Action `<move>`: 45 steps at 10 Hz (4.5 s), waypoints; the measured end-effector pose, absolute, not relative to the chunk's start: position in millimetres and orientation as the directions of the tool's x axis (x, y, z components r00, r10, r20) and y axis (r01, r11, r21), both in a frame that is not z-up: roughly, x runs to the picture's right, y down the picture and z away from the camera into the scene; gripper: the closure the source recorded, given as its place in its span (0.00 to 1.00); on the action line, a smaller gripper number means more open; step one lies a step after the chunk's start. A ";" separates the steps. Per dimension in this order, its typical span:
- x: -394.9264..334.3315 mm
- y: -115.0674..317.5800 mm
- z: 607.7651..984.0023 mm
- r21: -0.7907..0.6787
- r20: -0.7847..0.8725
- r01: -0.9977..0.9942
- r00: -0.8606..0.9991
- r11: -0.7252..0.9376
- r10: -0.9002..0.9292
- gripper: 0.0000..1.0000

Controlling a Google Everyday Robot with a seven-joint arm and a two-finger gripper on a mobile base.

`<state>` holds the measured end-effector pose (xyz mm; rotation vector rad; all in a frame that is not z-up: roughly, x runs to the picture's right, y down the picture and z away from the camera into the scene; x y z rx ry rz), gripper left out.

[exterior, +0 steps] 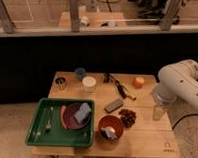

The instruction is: Place towel in tray

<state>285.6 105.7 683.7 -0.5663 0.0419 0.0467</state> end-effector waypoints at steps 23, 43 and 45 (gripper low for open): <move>285.8 106.3 684.2 -0.536 -0.052 -0.056 0.998 0.842 0.034 0.20; 115.6 173.8 686.0 -0.553 0.415 0.365 0.900 0.749 -0.132 0.20; 106.2 193.1 703.0 -0.572 0.453 0.400 0.882 0.716 -0.130 0.27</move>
